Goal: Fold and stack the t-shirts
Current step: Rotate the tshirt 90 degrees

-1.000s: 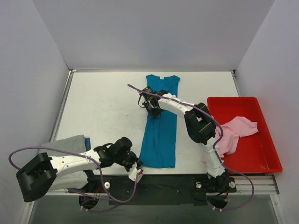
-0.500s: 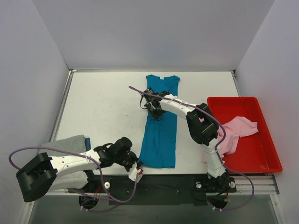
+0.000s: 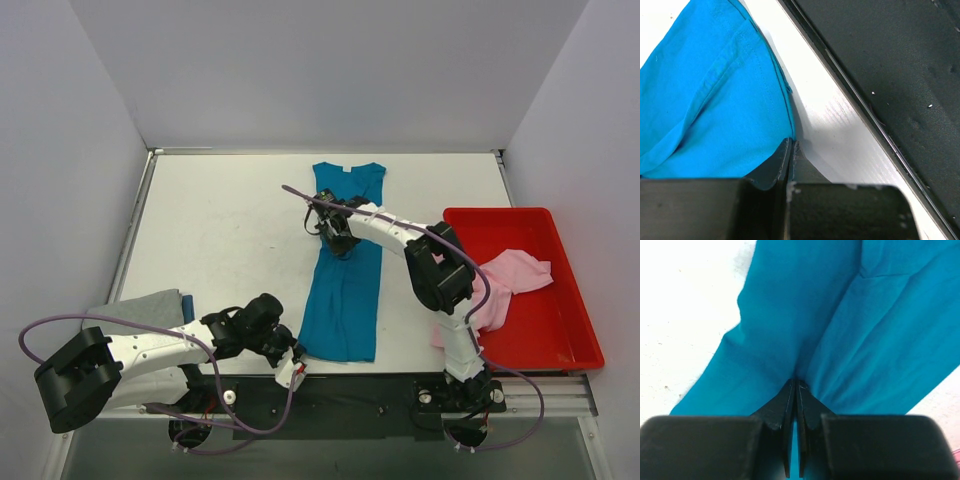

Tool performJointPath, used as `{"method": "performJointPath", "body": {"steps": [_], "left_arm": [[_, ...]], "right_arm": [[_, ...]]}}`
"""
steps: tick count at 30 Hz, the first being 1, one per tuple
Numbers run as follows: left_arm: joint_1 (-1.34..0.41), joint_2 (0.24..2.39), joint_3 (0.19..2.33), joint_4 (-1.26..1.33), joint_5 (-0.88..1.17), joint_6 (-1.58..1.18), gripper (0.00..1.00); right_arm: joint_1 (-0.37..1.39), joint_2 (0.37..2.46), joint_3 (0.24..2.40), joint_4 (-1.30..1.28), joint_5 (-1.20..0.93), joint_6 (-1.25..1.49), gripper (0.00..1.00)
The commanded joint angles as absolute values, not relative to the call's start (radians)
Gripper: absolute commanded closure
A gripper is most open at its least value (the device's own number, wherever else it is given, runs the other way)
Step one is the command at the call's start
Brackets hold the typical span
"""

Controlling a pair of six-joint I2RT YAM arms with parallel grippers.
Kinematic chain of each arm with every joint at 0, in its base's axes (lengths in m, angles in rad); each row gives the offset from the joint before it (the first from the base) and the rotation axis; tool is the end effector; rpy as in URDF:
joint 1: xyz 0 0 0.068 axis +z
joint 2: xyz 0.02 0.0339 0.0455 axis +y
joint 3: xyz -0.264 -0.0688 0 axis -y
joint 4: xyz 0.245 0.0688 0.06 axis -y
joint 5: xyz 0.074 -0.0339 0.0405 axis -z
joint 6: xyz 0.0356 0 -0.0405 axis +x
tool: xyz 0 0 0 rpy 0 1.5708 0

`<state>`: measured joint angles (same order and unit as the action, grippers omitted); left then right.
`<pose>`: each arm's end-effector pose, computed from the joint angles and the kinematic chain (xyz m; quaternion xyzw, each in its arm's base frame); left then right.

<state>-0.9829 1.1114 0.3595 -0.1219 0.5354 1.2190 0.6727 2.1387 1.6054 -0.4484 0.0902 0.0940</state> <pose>0.0903 -0.1682 0.1464 0.8491 0.3298 -0.2081 0.3563 0.3651 0.2868 0.1722 -0.2602 0.9200 0.0685 0.2851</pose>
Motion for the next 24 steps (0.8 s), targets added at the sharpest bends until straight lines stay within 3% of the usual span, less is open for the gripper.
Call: {"method": "performJointPath", "body": {"steps": [1, 7, 24], "left_arm": [[-0.992, 1.095, 0.376, -0.106, 0.561, 1.200, 1.00], [-1.032, 1.103, 0.471, -0.133, 0.615, 1.146, 1.00], [-1.074, 1.124, 0.433, -0.074, 0.634, 1.115, 1.00]], "right_arm": [[0.649, 2.063, 1.614, -0.465, 0.097, 0.106, 1.00], [0.632, 2.088, 1.614, -0.465, 0.058, 0.107, 1.00], [0.589, 2.043, 1.545, -0.457, 0.057, 0.117, 1.00]]}}
